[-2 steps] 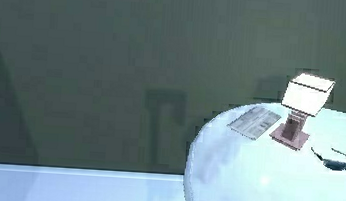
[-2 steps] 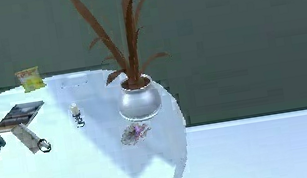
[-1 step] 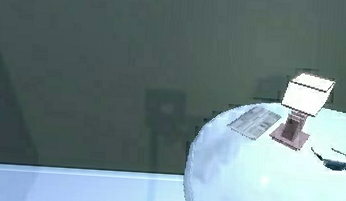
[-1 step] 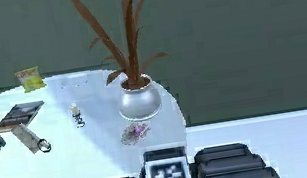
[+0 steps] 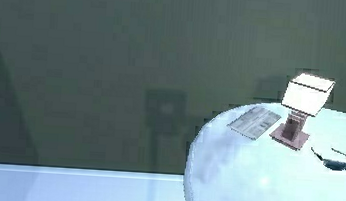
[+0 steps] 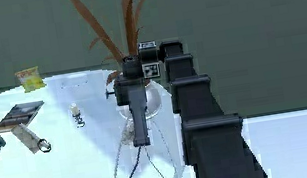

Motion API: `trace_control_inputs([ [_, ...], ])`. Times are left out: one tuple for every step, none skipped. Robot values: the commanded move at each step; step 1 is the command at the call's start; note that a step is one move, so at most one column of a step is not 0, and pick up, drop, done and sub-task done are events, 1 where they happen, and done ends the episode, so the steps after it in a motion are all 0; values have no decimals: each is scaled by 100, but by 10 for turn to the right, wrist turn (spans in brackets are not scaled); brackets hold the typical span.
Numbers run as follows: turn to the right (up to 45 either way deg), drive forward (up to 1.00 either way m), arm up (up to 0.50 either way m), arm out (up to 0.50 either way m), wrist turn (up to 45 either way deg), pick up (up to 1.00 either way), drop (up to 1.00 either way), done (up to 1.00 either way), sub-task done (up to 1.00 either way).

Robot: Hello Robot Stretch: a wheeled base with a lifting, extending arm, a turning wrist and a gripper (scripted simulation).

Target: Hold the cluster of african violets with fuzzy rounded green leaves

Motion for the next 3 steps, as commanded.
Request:
trace_control_inputs([
  [0, 0, 0, 0, 450, 0, 0, 0, 0],
  [0, 0, 0, 0, 450, 0, 0, 0, 0],
  [0, 0, 0, 0, 450, 0, 0, 0, 0],
])
